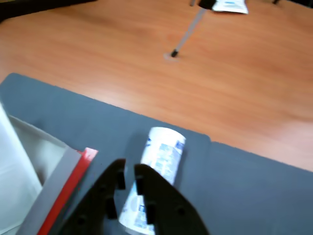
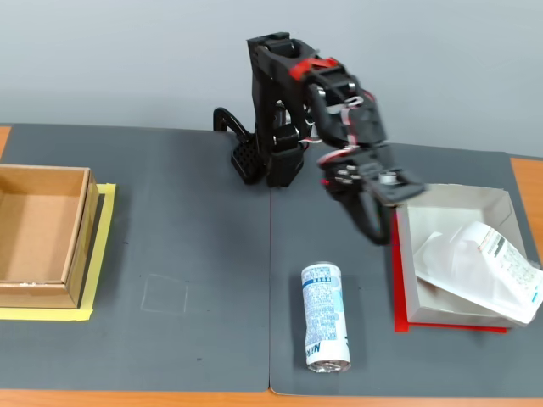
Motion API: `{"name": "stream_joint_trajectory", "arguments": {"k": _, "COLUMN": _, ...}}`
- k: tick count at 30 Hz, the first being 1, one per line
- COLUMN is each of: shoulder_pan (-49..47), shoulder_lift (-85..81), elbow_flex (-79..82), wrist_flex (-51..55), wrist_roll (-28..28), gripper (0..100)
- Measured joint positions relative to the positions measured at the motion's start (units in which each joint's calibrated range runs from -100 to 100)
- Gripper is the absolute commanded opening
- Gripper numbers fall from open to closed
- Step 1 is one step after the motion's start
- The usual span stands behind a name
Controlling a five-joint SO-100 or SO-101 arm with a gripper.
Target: Pick the sandwich and put it in the gray box
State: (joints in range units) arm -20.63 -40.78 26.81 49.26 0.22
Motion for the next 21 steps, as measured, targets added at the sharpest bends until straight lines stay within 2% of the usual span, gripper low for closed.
{"name": "stream_joint_trajectory", "arguments": {"k": 13, "shoulder_pan": 12.01, "shoulder_lift": -33.47, "elbow_flex": 31.25, "wrist_flex": 14.31, "wrist_roll": 0.0, "gripper": 2}}
{"name": "stream_joint_trajectory", "arguments": {"k": 21, "shoulder_pan": 13.85, "shoulder_lift": -44.94, "elbow_flex": 44.54, "wrist_flex": 15.26, "wrist_roll": 0.0, "gripper": 2}}
